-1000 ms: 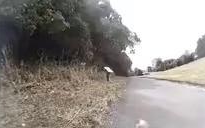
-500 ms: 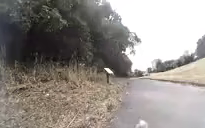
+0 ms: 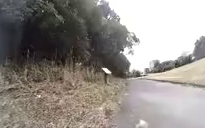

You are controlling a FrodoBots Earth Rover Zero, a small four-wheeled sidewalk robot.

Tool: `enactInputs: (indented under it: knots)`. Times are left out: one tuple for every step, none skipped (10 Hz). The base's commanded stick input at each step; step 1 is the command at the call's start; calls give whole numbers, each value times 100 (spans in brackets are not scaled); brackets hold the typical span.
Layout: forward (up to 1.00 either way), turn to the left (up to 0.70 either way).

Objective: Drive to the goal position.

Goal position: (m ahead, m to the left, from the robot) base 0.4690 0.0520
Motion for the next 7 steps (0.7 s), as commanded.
enactInputs:
  knots:
    - [21,-37]
    - [2,-44]
    - [0,-45]
    - [0,-45]
    - [0,-45]
    - [0,-45]
    - [0,-45]
